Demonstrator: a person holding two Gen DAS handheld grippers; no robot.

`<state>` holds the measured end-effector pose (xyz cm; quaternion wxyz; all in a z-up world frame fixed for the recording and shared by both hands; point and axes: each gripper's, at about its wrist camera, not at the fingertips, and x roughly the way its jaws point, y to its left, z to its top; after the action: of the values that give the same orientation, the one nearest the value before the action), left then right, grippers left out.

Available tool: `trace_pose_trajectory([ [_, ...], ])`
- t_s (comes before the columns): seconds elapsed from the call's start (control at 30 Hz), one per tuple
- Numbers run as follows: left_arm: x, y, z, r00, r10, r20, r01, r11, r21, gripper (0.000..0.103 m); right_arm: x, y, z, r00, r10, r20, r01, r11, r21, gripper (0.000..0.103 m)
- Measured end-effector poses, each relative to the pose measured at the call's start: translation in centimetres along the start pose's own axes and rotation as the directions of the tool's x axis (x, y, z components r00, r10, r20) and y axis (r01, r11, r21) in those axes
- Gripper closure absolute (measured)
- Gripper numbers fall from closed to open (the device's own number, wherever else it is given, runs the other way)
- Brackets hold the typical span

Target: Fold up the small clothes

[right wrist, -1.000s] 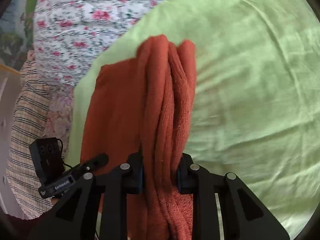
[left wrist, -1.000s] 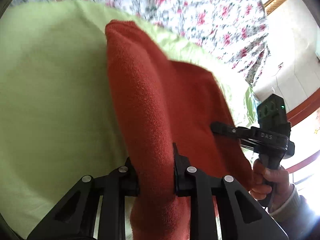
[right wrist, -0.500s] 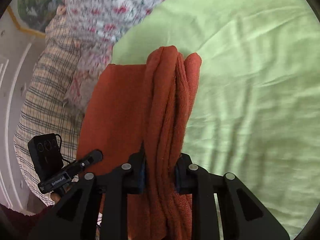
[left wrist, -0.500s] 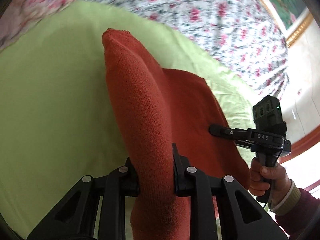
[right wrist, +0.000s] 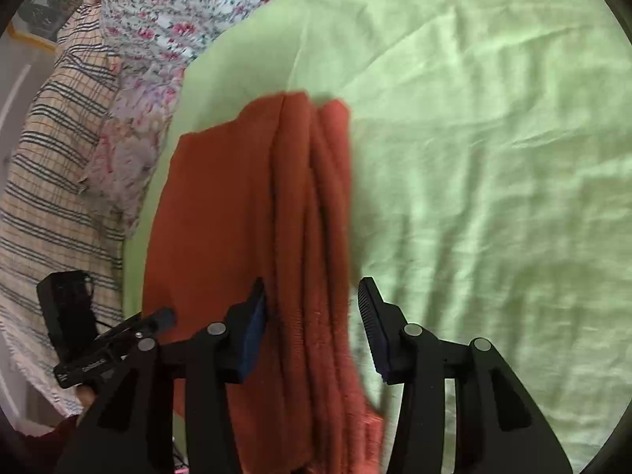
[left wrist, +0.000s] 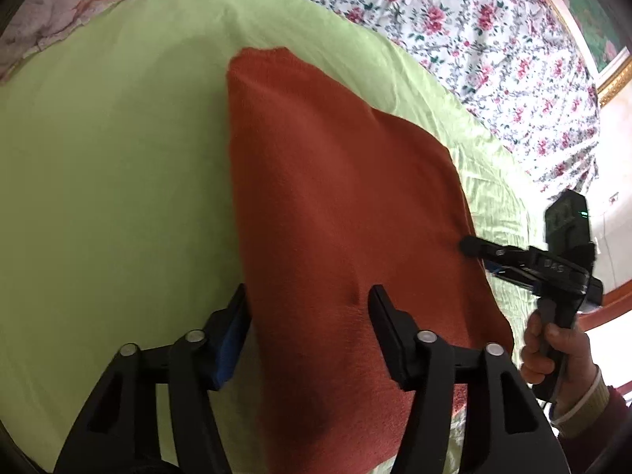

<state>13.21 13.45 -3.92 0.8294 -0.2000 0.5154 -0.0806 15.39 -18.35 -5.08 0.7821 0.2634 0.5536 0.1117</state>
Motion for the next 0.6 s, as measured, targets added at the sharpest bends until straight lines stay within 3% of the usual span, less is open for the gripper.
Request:
trace_pose_trajectory([
  [0.13,-1.6,0.6,0.1,0.997,0.055,0.055,-0.054,0.998,-0.018,0.041,-2.7,1.1,0.7,0.991,-0.082,0.11,0.085,0.996,-0.028,0.055],
  [0.23,-1.9,0.4,0.4,0.992,0.104,0.077,-0.104,0.995,-0.015,0.044,-2.8,2.8,1.8,0.986,-0.068,0.151,0.079,0.995,-0.067,0.059],
  [0.33,-1.4,0.2,0.5,0.991,0.12,0.062,-0.12,0.993,-0.005,0.045,-0.9,4.0,2.6,0.989,-0.073,0.131,0.085,0.993,-0.088,0.073],
  [0.4,-1.1,-0.3,0.7,0.991,0.122,0.055,-0.123,0.992,0.004,0.052,0.7,4.1,3.2,0.99,-0.094,0.104,0.103,0.991,-0.085,0.092],
  [0.53,-0.2,-2.2,1.2,0.989,0.139,0.045,-0.141,0.988,0.055,0.054,-1.2,4.8,3.4,0.985,-0.059,0.162,0.076,0.992,-0.101,0.092],
  [0.6,0.7,-2.6,1.0,0.985,0.17,0.03,-0.172,0.982,0.077,0.054,-1.7,5.2,3.2,0.983,-0.078,0.169,0.1,0.987,-0.125,0.092],
])
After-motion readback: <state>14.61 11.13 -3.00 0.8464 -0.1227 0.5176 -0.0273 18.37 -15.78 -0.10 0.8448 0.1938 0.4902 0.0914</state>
